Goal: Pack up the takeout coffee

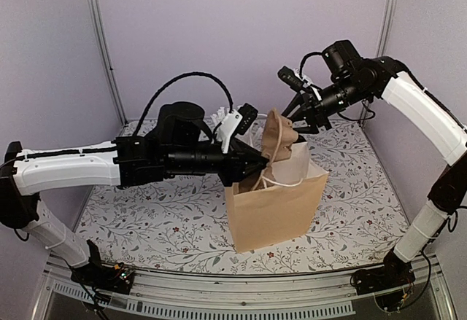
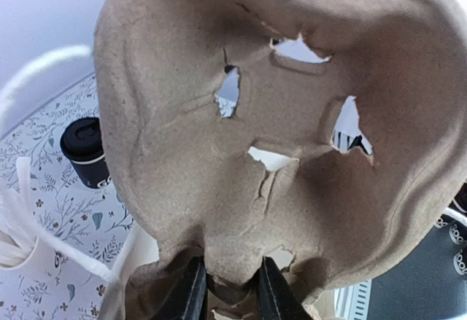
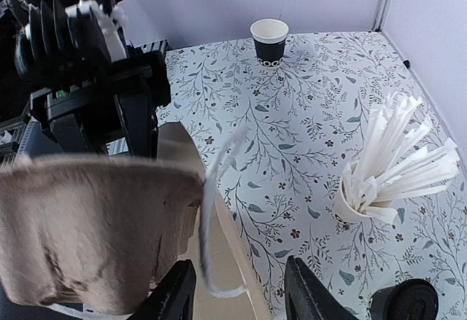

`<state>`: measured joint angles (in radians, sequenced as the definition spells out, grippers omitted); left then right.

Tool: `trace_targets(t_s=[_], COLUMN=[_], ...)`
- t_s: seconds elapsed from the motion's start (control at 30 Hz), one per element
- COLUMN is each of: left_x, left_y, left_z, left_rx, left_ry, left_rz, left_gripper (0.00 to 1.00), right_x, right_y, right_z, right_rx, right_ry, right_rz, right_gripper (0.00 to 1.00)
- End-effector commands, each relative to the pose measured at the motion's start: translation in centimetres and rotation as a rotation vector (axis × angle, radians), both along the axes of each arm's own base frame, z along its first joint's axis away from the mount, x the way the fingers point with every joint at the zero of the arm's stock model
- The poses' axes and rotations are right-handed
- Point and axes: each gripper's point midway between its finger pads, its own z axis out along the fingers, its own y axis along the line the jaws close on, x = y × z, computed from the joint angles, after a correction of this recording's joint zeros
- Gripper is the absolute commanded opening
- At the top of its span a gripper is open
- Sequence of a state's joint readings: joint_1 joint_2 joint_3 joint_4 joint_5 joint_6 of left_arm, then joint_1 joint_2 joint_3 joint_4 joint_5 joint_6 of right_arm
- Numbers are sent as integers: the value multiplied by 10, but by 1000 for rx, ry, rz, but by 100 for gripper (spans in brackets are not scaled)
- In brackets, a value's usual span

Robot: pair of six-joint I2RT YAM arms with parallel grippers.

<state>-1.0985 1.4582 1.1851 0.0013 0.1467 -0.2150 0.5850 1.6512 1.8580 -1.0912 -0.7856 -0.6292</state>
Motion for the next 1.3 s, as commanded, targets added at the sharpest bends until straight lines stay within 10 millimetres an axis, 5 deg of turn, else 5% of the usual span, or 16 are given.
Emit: trace_targets(t_s=[0.0, 0.33, 0.7, 0.93, 1.27], left_x=[-10, -20, -19, -18, -20], left_y=[-5, -3, 17, 19, 8], left_z=[-26, -58, -78, -91, -113], left_rx=[145, 434, 665, 781, 894], left_ry=[61, 91, 139, 187, 231], left_rz=[1, 22, 118, 144, 108], left_gripper=[24, 23, 22, 20, 20], right_x=[-4, 5, 9, -1, -40], right_y=[-22, -56, -78, -81, -79], right_z=[20, -27, -54, -49, -10], right_rx=[45, 10, 6, 46, 161], right_ry=[-21, 31, 35, 21, 10], right_rz=[-29, -115, -190, -174, -60], right_gripper=[46, 49, 50, 51, 56])
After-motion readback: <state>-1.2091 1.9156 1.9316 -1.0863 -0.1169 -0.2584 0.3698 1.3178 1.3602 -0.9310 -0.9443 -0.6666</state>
